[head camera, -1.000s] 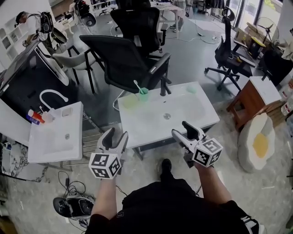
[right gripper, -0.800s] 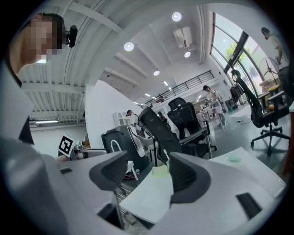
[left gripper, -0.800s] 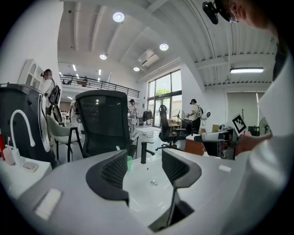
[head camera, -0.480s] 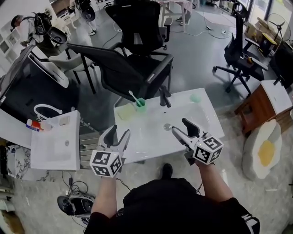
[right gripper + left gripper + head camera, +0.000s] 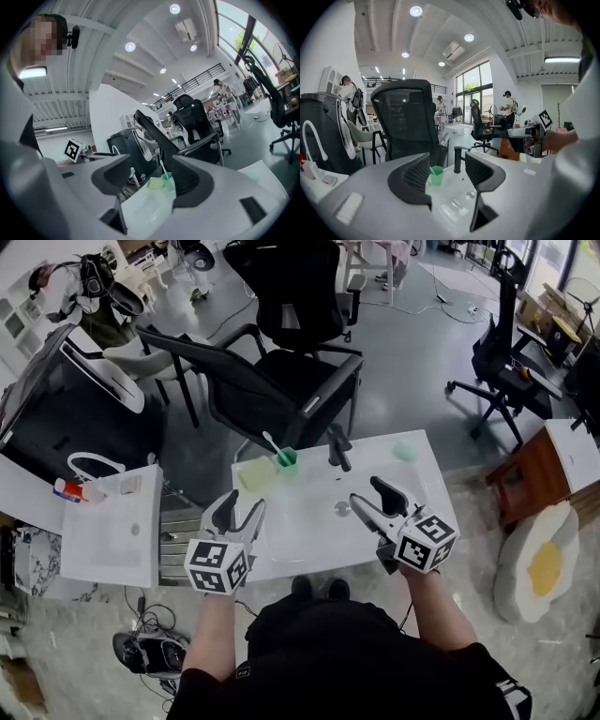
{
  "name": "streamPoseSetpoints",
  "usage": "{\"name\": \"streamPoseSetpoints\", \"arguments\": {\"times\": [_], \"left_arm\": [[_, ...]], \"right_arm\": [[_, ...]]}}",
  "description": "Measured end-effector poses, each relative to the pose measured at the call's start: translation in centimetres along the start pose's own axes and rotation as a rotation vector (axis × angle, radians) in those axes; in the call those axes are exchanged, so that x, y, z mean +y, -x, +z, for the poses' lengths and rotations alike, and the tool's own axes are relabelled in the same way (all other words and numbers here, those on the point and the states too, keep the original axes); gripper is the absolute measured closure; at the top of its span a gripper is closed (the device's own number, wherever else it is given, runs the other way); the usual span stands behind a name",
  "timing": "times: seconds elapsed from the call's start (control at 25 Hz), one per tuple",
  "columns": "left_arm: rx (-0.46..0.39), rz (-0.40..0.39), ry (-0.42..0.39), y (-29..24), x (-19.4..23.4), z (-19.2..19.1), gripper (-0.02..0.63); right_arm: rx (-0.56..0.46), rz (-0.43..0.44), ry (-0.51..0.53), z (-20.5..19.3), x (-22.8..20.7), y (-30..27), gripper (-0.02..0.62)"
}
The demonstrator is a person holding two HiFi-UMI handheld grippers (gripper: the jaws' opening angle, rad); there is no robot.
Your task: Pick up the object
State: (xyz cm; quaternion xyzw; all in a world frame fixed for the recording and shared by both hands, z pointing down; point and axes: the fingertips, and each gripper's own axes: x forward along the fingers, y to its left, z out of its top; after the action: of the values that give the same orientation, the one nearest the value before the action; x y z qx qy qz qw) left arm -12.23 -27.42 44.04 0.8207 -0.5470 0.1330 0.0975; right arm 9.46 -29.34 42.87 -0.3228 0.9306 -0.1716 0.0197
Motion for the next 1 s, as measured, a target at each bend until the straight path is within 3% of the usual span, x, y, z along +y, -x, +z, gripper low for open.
{"name": "streamPoseSetpoints", "arguments": {"times": [0.52, 1.0], "left_arm": [[0.102, -0.043, -0.052, -4.8, 4.3, -3.6, 0.362], [0.283, -0.09, -0.133, -10.3, 8.3, -10.6, 0.362]], "right_arm": [[0.077, -0.041, 0.022, -0.4, -0.3, -4.7, 0.341], [0.18, -0.037, -0.024, -4.4, -0.5, -10.0, 0.341]]}}
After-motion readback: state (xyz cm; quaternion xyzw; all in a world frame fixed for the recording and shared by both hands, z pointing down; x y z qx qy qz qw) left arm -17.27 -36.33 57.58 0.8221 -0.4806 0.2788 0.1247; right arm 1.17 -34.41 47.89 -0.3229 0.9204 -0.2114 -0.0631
